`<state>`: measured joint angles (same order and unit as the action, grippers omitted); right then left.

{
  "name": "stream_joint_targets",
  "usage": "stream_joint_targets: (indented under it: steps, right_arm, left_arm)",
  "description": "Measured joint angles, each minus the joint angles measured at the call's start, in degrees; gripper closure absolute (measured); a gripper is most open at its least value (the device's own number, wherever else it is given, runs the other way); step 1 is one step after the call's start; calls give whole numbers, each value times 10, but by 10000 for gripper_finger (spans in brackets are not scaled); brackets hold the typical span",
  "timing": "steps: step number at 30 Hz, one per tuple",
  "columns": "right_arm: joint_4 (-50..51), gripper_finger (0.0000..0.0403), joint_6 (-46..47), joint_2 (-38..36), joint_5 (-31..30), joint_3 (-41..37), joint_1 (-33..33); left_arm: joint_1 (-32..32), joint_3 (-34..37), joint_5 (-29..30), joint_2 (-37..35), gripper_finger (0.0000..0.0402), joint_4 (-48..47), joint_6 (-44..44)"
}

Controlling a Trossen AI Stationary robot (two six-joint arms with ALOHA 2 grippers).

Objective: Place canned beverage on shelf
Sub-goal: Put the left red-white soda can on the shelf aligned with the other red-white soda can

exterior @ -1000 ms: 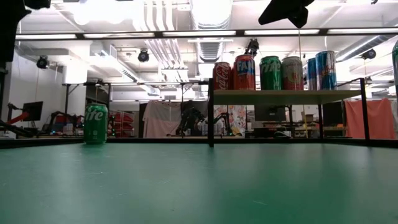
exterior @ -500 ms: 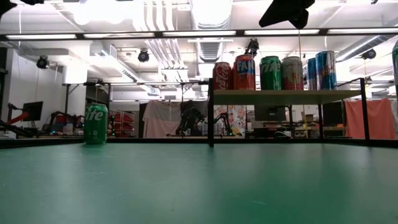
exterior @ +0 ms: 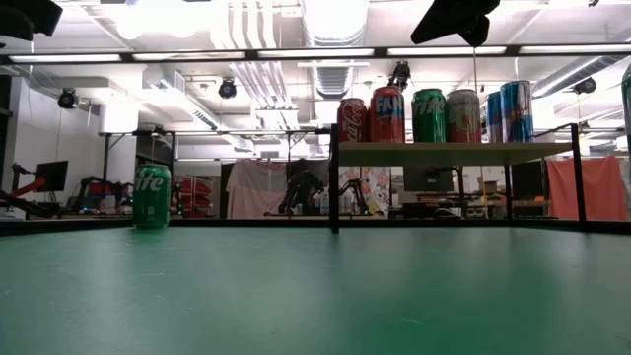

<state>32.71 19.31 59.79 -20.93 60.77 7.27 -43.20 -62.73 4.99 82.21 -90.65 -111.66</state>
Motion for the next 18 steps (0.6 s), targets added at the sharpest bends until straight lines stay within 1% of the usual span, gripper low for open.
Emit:
stream_joint_targets:
  steps: [4,6,10,15,18]
  right_arm:
    - [0,394,0,0,0,0,0]
    - [0,394,0,0,0,0,0]
    - [-1,394,1,0,0,0,0]
    - [-14,394,1,0,0,-1,0]
    - [-29,394,-1,8,-1,-1,0]
  left_arm:
    - [0,-15,3,1,323,11,-13]
    - [0,-28,27,1,323,21,-15]
    - [0,-56,106,1,323,22,-15]
    - [1,-76,125,1,323,9,-15]
    - [0,-77,167,1,323,8,-3]
